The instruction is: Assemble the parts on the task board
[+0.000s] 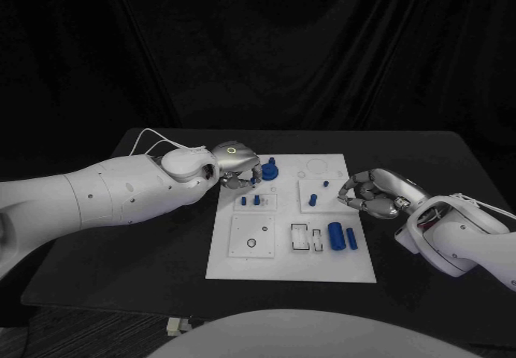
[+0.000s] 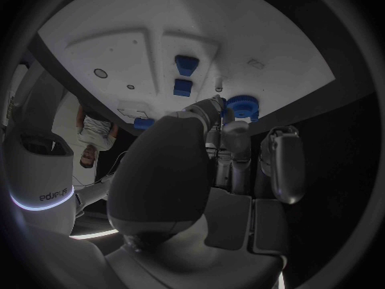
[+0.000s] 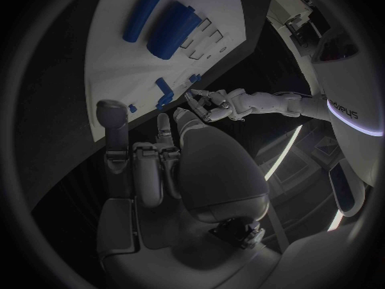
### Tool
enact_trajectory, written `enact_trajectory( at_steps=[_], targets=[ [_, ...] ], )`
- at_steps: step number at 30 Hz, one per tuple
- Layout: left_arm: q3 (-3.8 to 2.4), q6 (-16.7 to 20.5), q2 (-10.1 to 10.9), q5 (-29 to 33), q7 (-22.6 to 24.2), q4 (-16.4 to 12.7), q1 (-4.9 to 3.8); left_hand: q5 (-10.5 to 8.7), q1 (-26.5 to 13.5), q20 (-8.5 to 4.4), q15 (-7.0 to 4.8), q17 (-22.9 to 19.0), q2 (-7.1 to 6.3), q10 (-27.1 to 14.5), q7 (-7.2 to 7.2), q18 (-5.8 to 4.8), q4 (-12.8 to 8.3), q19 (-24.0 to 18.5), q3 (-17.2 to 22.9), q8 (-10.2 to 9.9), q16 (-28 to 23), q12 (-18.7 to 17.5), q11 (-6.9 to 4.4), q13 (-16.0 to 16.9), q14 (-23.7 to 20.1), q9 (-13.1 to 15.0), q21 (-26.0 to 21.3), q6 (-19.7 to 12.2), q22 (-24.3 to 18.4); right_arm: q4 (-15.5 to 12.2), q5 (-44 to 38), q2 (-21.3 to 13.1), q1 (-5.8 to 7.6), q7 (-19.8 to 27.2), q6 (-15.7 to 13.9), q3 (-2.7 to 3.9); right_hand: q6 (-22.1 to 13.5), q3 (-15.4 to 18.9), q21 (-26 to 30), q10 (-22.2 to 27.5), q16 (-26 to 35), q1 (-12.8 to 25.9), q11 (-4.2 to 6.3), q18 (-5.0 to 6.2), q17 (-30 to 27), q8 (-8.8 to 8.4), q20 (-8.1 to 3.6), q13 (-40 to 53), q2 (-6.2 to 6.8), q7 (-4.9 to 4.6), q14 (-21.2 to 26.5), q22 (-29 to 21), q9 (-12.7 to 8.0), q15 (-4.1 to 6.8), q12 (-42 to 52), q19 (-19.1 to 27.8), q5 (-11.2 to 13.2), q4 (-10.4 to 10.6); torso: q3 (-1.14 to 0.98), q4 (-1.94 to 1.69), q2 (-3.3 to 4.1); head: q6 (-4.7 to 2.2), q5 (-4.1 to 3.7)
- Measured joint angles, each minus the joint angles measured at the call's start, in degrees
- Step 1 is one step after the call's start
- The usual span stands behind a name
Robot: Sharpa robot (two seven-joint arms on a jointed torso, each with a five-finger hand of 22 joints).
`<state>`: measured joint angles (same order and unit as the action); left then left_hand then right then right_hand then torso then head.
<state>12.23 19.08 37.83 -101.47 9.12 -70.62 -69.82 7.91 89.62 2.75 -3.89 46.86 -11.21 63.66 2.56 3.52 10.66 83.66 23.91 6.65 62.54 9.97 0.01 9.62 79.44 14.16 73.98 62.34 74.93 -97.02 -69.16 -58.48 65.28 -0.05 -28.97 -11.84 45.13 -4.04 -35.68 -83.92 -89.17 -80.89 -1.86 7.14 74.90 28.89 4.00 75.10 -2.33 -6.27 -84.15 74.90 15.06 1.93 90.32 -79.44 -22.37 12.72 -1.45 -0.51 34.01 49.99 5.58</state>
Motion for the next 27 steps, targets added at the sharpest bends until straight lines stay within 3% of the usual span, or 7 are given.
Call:
enact_trajectory(
  at_steps=[12,27],
  targets=[
    [0.01,-0.57,-0.84,0.00,0.09,1.41,0.92,0.00,0.00,0.00,0.00,-0.22,0.00,-0.01,0.00,0.00,0.00,0.00,0.00,0.00,-0.03,-0.01,0.00,0.00,0.00,0.00,-0.23,0.00,0.00,-0.04,0.00,-0.01,0.00,-0.01,0.01,0.01,0.00,0.00,0.00,0.00,0.00,0.00,0.00,0.00,0.00,0.00,0.00,-0.04,0.00,0.00,0.00,0.04,0.00,0.00,0.00,0.00,0.00,0.00,0.00,0.04,0.02,0.00,-0.06],
    [-0.03,-0.89,-1.96,0.00,0.20,2.93,1.20,0.00,0.00,0.00,0.21,-0.29,0.00,-0.01,0.00,0.00,0.00,0.00,0.00,0.00,-0.02,-0.05,0.00,-0.02,-0.21,0.01,-0.23,0.00,-0.01,-0.02,0.00,0.07,-0.01,-0.01,0.01,0.00,0.00,0.00,0.00,0.00,0.00,0.00,0.00,0.01,0.00,0.00,0.00,-0.03,0.00,0.00,0.00,0.04,0.01,0.00,0.00,0.00,0.00,0.00,-0.01,0.01,0.03,0.00,-0.29]
  ],
)
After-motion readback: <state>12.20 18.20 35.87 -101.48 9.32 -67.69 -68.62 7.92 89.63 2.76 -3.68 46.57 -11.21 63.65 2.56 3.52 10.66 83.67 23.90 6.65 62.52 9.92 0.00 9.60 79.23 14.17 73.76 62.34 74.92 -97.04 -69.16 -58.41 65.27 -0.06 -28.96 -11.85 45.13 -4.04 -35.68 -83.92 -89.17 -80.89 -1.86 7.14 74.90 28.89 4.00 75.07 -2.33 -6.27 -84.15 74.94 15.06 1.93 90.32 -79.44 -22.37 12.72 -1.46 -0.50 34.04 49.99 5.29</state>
